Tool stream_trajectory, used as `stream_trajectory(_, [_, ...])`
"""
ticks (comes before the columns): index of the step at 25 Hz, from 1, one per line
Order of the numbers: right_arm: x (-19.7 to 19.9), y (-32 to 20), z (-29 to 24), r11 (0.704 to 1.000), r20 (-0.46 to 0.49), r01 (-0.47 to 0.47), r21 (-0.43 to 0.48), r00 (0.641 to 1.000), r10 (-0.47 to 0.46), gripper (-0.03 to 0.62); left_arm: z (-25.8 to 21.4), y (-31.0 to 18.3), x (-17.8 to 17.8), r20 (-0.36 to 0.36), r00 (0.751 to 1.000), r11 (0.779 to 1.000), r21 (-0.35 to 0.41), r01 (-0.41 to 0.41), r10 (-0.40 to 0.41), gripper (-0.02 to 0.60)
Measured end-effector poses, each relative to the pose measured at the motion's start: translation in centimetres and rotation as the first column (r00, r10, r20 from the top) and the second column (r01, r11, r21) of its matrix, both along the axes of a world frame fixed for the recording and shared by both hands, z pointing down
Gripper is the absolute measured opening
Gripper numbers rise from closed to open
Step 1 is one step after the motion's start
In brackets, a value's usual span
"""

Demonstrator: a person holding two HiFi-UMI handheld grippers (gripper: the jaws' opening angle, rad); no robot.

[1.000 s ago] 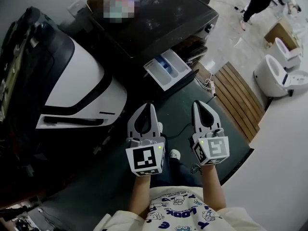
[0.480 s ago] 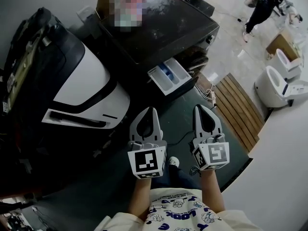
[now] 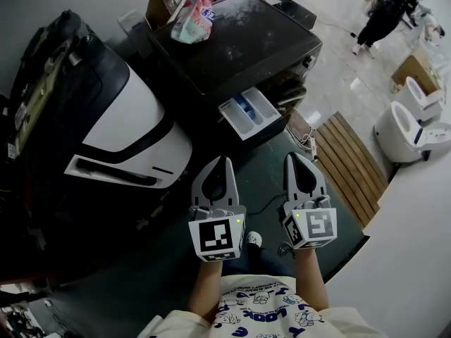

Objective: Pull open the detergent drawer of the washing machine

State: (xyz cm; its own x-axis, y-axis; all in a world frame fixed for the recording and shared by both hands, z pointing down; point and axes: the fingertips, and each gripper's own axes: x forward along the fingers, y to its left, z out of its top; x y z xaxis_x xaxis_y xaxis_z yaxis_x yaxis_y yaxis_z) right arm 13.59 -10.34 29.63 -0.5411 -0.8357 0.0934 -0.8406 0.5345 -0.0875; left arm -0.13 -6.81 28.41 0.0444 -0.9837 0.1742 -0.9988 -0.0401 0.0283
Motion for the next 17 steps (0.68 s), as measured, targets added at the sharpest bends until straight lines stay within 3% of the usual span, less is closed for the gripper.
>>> stream_trajectory(17, [-0.83,-0.02,-0.43,1.000,-0.004,0.002,0.003,1.000,-0.002,0.012,-0.54,-0.10,-0.71,0.001,1.000,1.000,0.006,0.000,0.000,0.014])
